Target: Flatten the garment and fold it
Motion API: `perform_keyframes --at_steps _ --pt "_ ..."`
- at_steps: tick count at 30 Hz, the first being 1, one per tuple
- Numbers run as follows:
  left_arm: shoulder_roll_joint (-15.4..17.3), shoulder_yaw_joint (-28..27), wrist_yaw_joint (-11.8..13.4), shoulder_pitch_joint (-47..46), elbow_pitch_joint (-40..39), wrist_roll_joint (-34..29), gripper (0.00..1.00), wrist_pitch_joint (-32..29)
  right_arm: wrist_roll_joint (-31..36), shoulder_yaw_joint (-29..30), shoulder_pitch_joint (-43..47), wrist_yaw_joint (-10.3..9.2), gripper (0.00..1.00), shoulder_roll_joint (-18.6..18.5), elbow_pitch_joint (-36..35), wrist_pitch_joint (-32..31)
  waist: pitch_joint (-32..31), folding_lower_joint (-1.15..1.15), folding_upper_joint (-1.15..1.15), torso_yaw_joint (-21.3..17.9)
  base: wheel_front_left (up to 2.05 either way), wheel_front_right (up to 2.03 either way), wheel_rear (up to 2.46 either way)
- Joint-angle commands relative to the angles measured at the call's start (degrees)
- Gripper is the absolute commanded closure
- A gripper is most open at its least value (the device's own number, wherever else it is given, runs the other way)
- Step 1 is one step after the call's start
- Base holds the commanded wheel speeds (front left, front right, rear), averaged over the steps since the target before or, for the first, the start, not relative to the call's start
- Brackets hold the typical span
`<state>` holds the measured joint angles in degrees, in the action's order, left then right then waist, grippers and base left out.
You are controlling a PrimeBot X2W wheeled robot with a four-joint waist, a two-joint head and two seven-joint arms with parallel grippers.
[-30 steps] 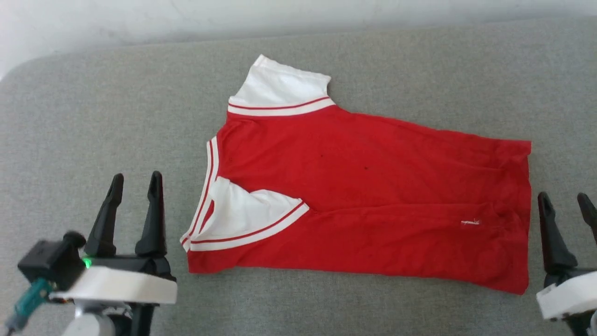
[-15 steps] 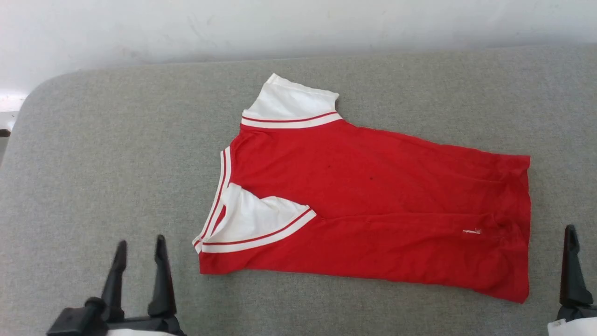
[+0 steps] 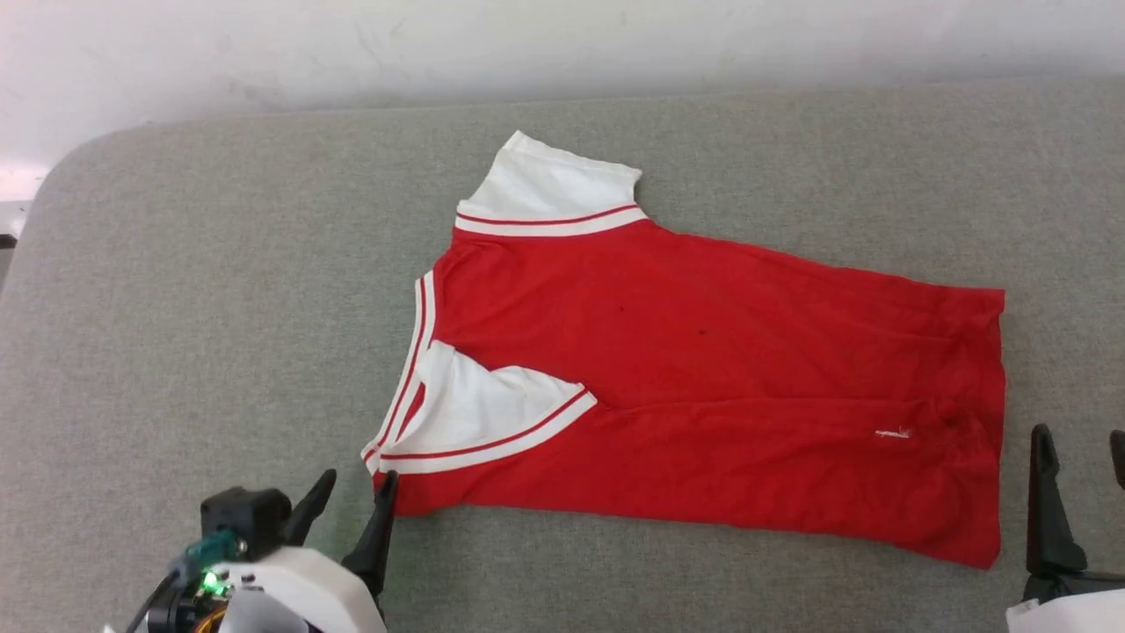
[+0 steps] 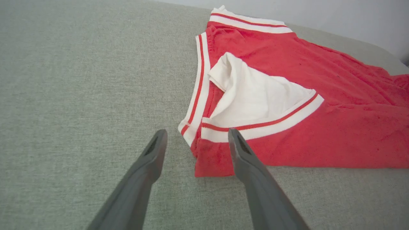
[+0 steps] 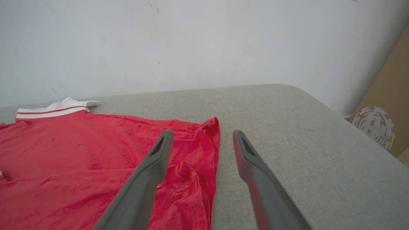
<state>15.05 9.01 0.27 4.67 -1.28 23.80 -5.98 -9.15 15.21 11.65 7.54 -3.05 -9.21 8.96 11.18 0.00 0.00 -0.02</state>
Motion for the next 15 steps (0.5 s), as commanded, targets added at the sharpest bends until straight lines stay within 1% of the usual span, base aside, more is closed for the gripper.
perform_keyframes --at_steps 1,9,11,14,15 --pt "0.3 0.0 -0.2 -1.2 0.9 0.7 0.00 -1.1 -0.1 -0.3 -1.0 -0.05 0.00 0.2 0.1 -0.1 0.5 0.00 0.00 -0.4 0.00 0.00 0.00" --pt "0.5 0.0 -0.3 -6.1 7.1 3.7 0.00 -7.9 -0.2 -0.5 -1.9 -0.05 0.00 0.2 0.5 0.0 3.0 0.00 0.00 -2.0 0.00 0.00 0.00" --pt "0.4 0.4 -0.2 -6.8 9.0 4.9 0.00 -11.1 -0.2 -0.4 -2.1 -0.05 0.00 0.2 0.7 0.2 3.5 0.00 0.00 -2.2 0.00 0.00 0.00" --pt "0.5 1.1 0.6 -7.0 11.4 6.7 0.00 -18.0 -0.3 -0.5 -2.5 -0.05 0.00 0.2 0.9 0.2 4.2 0.00 0.00 -2.5 0.00 0.00 0.00" --pt "0.8 1.3 0.9 -7.1 11.7 6.9 0.35 -19.9 -0.3 -0.5 -2.6 -0.05 0.00 0.2 0.9 0.1 4.3 0.00 0.00 -2.5 0.00 0.00 0.00"
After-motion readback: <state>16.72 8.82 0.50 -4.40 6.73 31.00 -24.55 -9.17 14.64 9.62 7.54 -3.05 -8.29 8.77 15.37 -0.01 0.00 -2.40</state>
